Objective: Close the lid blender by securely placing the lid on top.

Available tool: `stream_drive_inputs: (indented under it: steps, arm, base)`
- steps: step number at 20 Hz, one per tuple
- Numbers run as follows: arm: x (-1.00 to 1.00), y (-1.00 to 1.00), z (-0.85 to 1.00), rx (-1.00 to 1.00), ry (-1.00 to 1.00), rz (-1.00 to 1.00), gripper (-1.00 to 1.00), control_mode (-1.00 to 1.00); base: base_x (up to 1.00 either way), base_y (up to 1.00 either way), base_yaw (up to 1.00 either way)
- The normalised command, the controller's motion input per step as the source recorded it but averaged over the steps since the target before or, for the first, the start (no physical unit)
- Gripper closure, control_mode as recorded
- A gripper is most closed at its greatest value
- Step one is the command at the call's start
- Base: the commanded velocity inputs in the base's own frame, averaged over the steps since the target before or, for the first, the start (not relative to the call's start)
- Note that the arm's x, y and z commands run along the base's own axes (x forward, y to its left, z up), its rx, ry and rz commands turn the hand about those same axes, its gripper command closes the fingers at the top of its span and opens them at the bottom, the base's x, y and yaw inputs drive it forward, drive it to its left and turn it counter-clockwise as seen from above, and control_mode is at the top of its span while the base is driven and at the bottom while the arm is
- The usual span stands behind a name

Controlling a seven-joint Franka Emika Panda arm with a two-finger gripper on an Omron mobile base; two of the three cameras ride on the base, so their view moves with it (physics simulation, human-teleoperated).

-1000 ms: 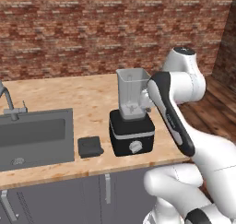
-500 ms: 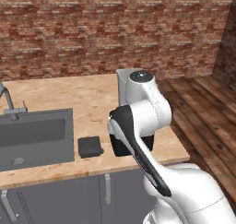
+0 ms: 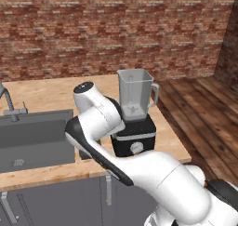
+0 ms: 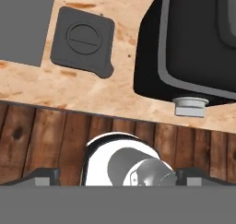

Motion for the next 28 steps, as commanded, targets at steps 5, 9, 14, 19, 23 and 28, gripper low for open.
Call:
stream_drive_inputs:
  steps: [5,9,14,19,23,28]
  arm:
    - [0.27,0.42,-0.27,-0.09,0.0,0.0,-1.0,-1.0]
    - [0.22,0.17,-0.27,-0.1,0.0,0.0,-1.0,-1.0]
    - [0.17,0.0,-0.3,-0.01,0.0,0.0,-1.0,-1.0]
    - [0.2,0.0,-0.31,0.0,0.0,0.02,-1.0,-1.0]
    - [0.18,0.0,-0.25,0.0,-0.02,0.08,-1.0,-1.0]
    - [0.08,0.0,-0.13,0.0,-0.06,0.11,-1.0,-1.0]
  base:
    - [0.0,0.0,0.0]
    - [0.0,0.0,0.0]
    - [0.0,0.0,0.0]
    - [0.0,0.0,0.0]
    - [0.0,0.0,0.0]
    - [0.0,0.0,0.0]
